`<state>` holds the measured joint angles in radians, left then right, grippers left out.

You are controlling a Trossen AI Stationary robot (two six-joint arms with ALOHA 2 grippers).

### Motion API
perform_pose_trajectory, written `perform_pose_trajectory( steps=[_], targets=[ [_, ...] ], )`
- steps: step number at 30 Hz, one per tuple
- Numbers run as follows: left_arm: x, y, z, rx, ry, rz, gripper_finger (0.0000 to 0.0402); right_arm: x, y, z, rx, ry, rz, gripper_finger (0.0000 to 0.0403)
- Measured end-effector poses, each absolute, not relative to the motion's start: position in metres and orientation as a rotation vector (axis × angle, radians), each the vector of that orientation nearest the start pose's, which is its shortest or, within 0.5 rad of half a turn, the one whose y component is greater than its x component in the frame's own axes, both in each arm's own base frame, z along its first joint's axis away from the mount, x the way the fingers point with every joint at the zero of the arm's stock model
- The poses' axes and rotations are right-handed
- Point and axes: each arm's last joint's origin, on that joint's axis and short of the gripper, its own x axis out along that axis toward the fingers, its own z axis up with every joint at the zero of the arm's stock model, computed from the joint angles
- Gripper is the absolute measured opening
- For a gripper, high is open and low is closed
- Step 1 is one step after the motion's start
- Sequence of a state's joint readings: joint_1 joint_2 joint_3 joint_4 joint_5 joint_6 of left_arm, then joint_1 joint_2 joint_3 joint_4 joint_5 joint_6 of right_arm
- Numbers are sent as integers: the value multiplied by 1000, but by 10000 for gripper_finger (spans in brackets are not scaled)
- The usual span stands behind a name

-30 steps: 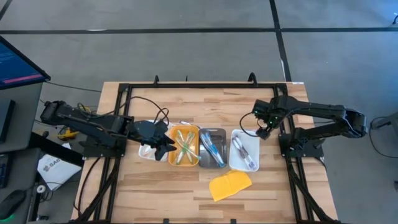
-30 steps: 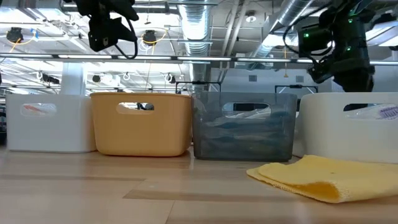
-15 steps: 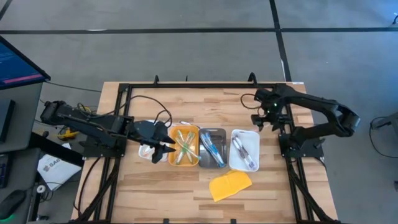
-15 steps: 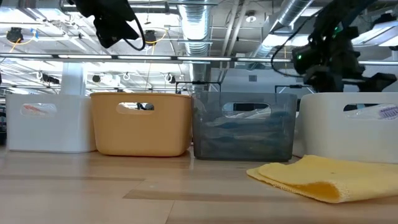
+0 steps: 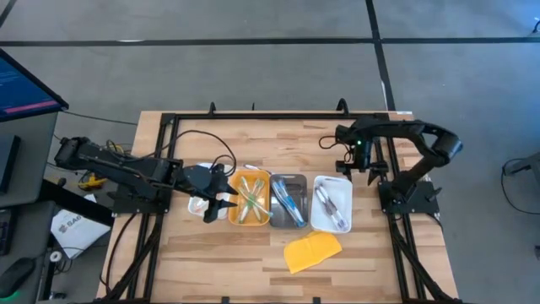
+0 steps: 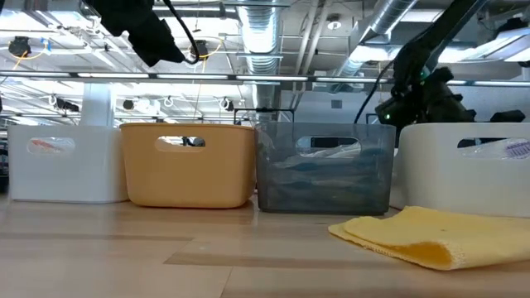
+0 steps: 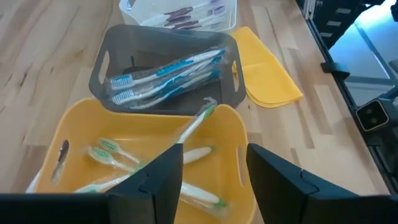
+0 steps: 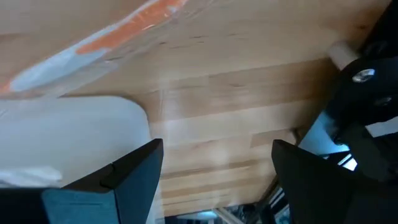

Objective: Pick & Place Toothbrushes
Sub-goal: Put the orange toothbrush into the left white bin

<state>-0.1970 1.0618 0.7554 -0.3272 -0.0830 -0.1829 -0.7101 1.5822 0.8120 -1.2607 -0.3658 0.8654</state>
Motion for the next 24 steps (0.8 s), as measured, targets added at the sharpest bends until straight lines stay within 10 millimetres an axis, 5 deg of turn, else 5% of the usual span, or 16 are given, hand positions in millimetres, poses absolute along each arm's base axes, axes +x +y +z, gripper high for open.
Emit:
perform_pose_trajectory(
  steps=[11, 24],
  targets=[
    [217, -41, 260, -41, 633, -64, 172, 165, -144, 123, 1689, 1585, -1037, 296],
    [216, -45, 260, -36, 635, -84, 172, 157, -167, 118, 1700, 1425, -1054, 274]
  ],
)
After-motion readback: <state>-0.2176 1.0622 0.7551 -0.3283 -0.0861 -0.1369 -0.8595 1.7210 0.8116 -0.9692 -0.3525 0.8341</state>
